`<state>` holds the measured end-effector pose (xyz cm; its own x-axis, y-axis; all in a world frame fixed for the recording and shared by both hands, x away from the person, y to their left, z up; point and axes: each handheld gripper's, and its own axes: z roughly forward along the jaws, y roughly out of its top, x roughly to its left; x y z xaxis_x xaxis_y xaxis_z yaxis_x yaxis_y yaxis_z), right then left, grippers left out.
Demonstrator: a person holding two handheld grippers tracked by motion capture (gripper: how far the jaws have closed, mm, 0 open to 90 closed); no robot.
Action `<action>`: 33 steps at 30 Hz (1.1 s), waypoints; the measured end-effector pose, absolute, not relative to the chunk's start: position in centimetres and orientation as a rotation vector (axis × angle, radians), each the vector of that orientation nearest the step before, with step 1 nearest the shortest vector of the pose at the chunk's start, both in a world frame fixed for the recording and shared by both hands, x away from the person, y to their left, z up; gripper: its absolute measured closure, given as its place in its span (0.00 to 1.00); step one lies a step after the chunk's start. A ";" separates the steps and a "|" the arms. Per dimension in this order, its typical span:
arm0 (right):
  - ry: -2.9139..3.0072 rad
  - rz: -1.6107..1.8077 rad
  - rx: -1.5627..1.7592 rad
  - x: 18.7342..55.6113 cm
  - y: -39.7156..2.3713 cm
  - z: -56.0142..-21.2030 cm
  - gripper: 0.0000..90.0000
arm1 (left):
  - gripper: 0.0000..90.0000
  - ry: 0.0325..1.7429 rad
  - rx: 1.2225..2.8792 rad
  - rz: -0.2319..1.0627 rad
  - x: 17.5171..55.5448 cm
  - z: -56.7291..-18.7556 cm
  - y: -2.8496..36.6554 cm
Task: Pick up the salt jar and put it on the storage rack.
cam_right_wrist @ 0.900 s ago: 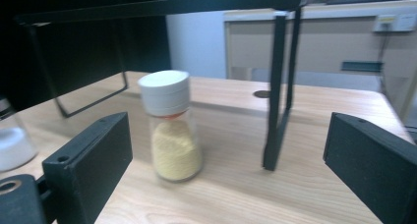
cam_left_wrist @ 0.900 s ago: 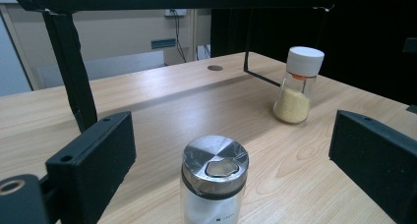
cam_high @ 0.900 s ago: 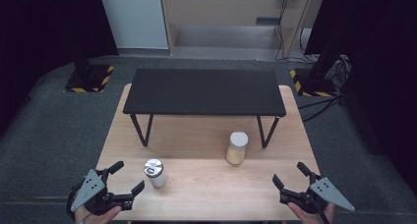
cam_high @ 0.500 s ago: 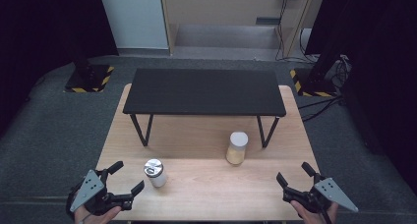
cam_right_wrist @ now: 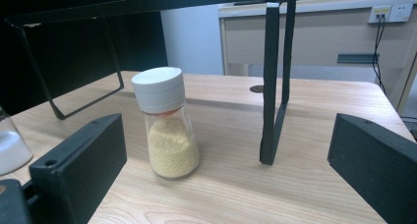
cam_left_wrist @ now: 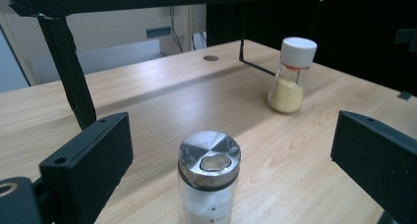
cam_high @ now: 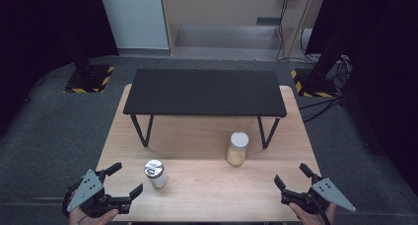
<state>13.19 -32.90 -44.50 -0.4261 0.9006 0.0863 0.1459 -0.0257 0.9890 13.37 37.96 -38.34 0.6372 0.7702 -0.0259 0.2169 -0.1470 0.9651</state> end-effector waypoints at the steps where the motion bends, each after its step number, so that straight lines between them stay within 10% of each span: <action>1: 1.614 1.512 1.110 13.2 -32.9 -44.5 0.01 | 0.00 0.814 1.700 0.589 13.4 -38.0 38.0; 33: 1.621 1.552 1.119 13.4 -33.3 -44.7 0.03 | 0.01 0.740 1.883 0.512 17.0 -33.0 40.6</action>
<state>13.39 -33.28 -44.66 -0.4459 0.8876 0.1155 0.1542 -0.0509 0.9867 17.03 40.59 -33.03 0.7221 0.6914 0.0224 0.2645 -0.3059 0.9146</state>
